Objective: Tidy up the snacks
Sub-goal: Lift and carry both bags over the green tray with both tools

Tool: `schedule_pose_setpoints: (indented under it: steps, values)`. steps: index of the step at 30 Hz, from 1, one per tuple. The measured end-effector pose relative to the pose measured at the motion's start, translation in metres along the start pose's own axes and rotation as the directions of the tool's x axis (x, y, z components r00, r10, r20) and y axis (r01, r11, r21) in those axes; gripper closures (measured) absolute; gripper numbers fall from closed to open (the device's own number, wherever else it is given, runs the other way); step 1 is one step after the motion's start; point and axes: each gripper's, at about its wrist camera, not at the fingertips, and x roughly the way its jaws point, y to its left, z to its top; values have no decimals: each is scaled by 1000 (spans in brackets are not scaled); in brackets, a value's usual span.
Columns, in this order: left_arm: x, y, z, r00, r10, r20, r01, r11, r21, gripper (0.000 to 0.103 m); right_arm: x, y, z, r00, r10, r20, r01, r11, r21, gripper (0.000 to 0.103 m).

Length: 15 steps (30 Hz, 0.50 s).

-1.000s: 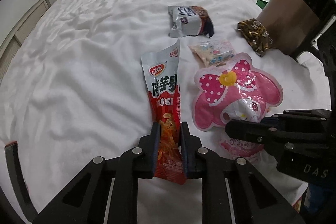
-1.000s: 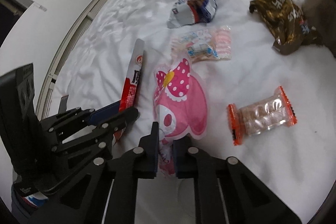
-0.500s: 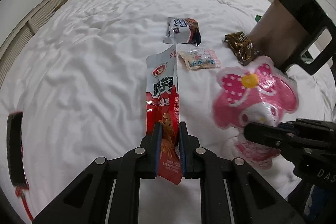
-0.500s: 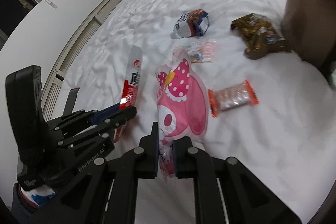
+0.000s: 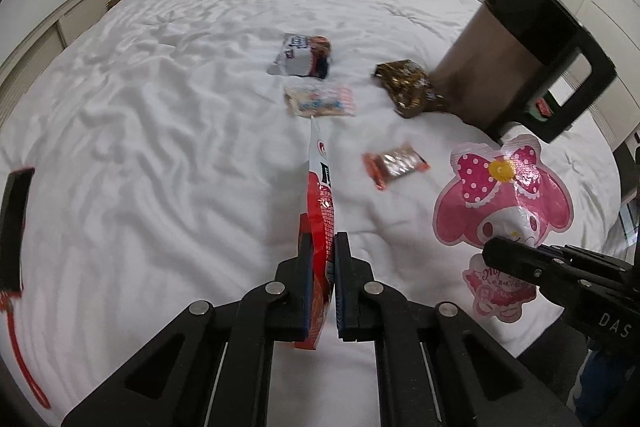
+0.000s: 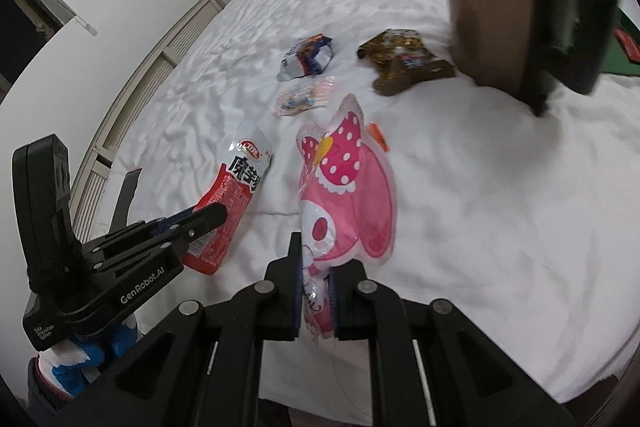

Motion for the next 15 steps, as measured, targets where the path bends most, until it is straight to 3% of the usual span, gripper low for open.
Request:
schedule_pose_setpoints:
  steps: [7, 15]
  values:
    - [-13, -30, -17, 1000, -27, 10, 27, 1000, 1, 97, -23, -17, -16, 1000, -9, 22, 9, 1000, 7, 14]
    - [-21, -72, -30, 1000, 0, 6, 0, 999, 52, 97, -54, -47, -29, 998, -6, 65, 3, 999, 50, 14]
